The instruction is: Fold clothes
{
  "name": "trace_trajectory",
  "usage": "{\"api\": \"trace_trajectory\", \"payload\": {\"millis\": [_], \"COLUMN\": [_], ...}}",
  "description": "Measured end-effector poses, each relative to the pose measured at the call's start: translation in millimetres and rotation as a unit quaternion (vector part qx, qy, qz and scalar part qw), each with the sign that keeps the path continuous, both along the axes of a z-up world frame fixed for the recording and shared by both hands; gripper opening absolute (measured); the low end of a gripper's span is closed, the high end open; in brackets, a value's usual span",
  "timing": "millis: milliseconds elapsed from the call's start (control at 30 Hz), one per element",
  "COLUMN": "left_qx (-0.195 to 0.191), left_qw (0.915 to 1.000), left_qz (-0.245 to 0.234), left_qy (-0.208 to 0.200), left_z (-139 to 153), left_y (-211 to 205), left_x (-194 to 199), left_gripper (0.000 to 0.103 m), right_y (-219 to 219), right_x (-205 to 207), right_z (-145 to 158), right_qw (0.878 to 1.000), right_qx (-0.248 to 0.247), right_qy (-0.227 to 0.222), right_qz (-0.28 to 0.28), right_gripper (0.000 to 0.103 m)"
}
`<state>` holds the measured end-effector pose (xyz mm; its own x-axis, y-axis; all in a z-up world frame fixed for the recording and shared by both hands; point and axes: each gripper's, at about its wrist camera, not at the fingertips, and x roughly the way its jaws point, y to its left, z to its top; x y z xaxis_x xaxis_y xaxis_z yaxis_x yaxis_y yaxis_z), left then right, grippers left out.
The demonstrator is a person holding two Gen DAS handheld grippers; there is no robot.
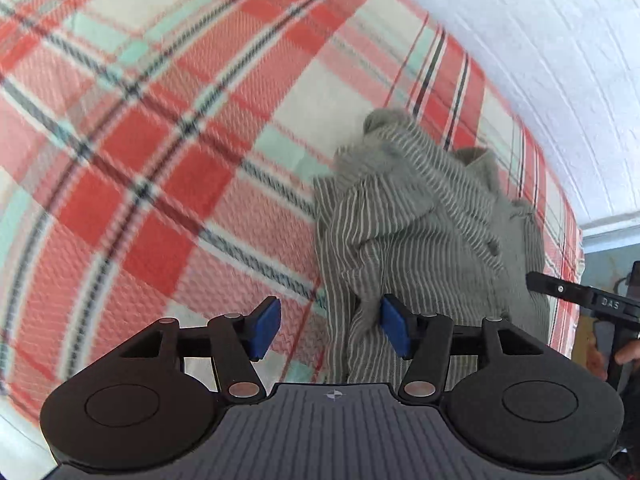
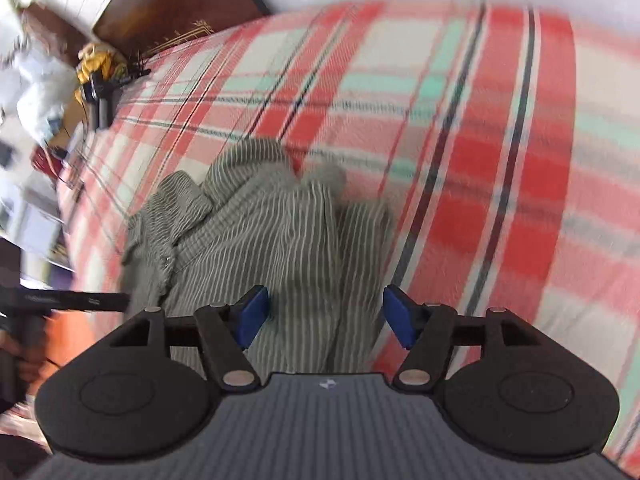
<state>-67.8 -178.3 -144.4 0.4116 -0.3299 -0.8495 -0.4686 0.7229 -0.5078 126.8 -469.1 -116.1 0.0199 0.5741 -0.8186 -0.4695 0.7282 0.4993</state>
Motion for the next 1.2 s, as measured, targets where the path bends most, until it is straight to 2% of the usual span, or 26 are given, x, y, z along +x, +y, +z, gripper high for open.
{"api": "trace_trajectory", "payload": {"millis": [167, 267, 333, 367, 400, 433, 467, 500, 600, 700, 800, 867, 933, 967, 1000, 1033, 1067, 1100, 1167, 1200], "left_qx": [-0.004, -0.027, -0.043, -0.055, -0.065, -0.073, -0.078, -0.077, -0.076, -0.072, -0.063, -0.05, -0.035, -0.025, -0.01, 0.001, 0.0, -0.007, -0.016, -0.011], "left_qw": [0.9998, 0.9992, 0.9983, 0.9974, 0.9965, 0.9958, 0.9951, 0.9949, 0.9941, 0.9929, 0.991, 0.9891, 0.987, 0.9863, 0.9849, 0.9831, 0.9831, 0.9845, 0.9858, 0.9838], "left_qz": [-0.015, -0.009, -0.009, -0.011, -0.015, -0.021, -0.027, -0.031, -0.042, -0.055, -0.071, -0.096, -0.134, -0.152, -0.169, -0.182, -0.182, -0.173, -0.161, -0.169], "left_qy": [-0.013, -0.027, -0.039, -0.044, -0.049, -0.051, -0.054, -0.057, -0.065, -0.077, -0.094, -0.1, -0.082, -0.059, -0.036, -0.021, -0.019, -0.028, -0.046, -0.059], "left_z": [-7, -11, -13, -14, -15, -15, -15, -13, -5, 6, 22, 32, 28, 20, 11, 3, 1, 5, 16, 26], "left_y": [-5, -1, -3, -6, -9, -13, -16, -13, -4, 10, 30, 40, 42, 40, 38, 38, 41, 47, 58, 60], "left_x": [3, 1, 3, 6, 10, 14, 17, 20, 27, 37, 50, 60, 68, 73, 75, 75, 73, 70, 65, 66], "left_gripper": [0.074, 0.079, 0.079, 0.075, 0.058, 0.052, 0.046, 0.03, 0.021, 0.017, 0.016, 0.016, 0.017, 0.024, 0.035, 0.031, 0.038, 0.051, 0.049, 0.049], "right_y": [-2, -5, -8, -9, -9, -8, -7, -6, -11, -19, -22, -21, -18, -17, -16, -16, -18, -20, -21, -19], "right_x": [-7, -8, -8, -7, -7, -8, -9, -11, -21, -37, -62, -78, -89, -92, -94, -97, -100, -104, -110, -113], "right_z": [-12, -16, -21, -24, -26, -29, -31, -31, -20, -5, 7, 4, -10, -18, -27, -33, -33, -29, -9, 4], "right_qw": [1.0, 0.999, 0.998, 0.996, 0.995, 0.992, 0.99, 0.988, 0.982, 0.97, 0.953, 0.942, 0.938, 0.937, 0.936, 0.934, 0.931, 0.929, 0.932, 0.934], "right_qx": [-0.002, 0.013, 0.031, 0.04, 0.049, 0.058, 0.067, 0.073, 0.103, 0.149, 0.194, 0.212, 0.187, 0.159, 0.128, 0.107, 0.106, 0.108, 0.092, 0.085], "right_qy": [0.02, 0.033, 0.052, 0.062, 0.076, 0.091, 0.105, 0.111, 0.108, 0.108, 0.105, 0.107, 0.106, 0.107, 0.109, 0.11, 0.107, 0.097, 0.048, 0.015], "right_qz": [-0.003, -0.02, -0.036, -0.046, -0.053, -0.058, -0.067, -0.078, -0.117, -0.161, -0.206, -0.239, -0.274, -0.292, -0.309, -0.322, -0.332, -0.34, -0.347, -0.347], "right_gripper": [0.068, 0.07, 0.07, 0.068, 0.055, 0.046, 0.032, 0.026, 0.022, 0.021, 0.021, 0.022, 0.031, 0.039, 0.041, 0.042, 0.043, 0.043, 0.043, 0.042]}}
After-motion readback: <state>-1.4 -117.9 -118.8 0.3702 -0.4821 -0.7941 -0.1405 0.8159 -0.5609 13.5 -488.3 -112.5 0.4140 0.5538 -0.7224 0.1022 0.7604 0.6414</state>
